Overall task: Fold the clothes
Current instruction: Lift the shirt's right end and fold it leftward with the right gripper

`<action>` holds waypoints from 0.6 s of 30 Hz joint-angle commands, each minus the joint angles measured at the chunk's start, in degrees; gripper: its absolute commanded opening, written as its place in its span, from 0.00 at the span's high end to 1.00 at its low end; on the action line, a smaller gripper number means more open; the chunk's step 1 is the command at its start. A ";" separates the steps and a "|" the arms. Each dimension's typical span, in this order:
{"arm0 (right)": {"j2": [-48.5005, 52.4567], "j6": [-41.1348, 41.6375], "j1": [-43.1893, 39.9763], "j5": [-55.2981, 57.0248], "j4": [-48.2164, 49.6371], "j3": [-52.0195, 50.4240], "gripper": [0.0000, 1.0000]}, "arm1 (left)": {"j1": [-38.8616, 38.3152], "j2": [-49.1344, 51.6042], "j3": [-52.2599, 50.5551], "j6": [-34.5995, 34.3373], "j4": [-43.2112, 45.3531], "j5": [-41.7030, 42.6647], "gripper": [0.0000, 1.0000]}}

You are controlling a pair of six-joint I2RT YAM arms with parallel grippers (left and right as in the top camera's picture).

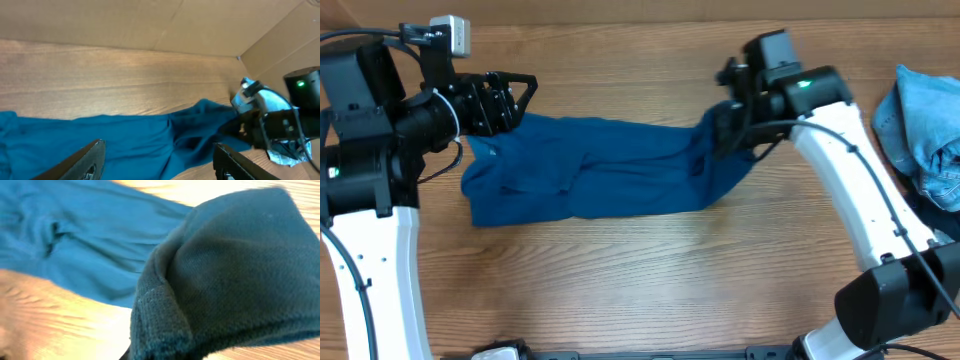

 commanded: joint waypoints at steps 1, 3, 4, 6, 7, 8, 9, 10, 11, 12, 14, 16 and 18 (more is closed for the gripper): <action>0.61 1.86 3.61 -0.74 1.42 1.73 0.96 | -0.02 -2.99 0.46 0.66 0.37 1.27 0.26; 2.01 1.88 5.51 -0.76 2.43 1.68 0.96 | 0.02 -3.80 0.46 0.68 0.61 1.25 0.26; 2.58 1.88 6.32 -0.76 2.91 1.68 0.96 | 0.02 -4.20 0.46 0.66 0.74 1.25 0.26; 3.72 1.92 7.87 -0.81 4.07 1.68 0.96 | 0.02 -4.98 0.46 0.68 1.14 1.20 0.26; 4.13 1.90 8.57 -0.98 4.57 1.68 0.96 | 0.02 -5.31 0.46 0.66 1.27 1.07 0.25; 4.50 2.01 9.20 -1.36 5.07 1.68 0.96 | 0.02 -5.64 0.46 0.68 1.40 1.05 0.25; 4.90 2.34 9.73 -1.62 5.55 1.68 0.96 | 0.02 -5.92 0.46 0.66 1.57 1.03 0.24; 5.22 3.28 10.56 -1.73 6.34 1.66 0.96 | 0.02 -6.08 0.46 0.66 1.66 0.85 0.23; 5.73 3.39 11.19 -2.19 6.99 1.66 0.96 | 0.02 -6.29 0.46 0.66 1.75 0.83 0.23; 5.97 3.39 11.78 -2.64 7.65 1.66 0.96 | 0.02 -6.36 0.46 0.66 1.77 0.83 0.23; 6.56 3.41 13.16 -2.95 9.16 1.64 0.96 | 0.02 -6.45 0.46 0.66 1.73 0.85 0.22; 6.95 3.43 14.47 -2.95 10.54 1.64 0.96 | 0.02 -6.45 0.46 0.63 1.55 0.87 0.22; 7.67 4.72 15.85 -2.91 12.20 1.62 0.96 | 0.02 -6.45 0.46 0.63 1.49 0.90 0.22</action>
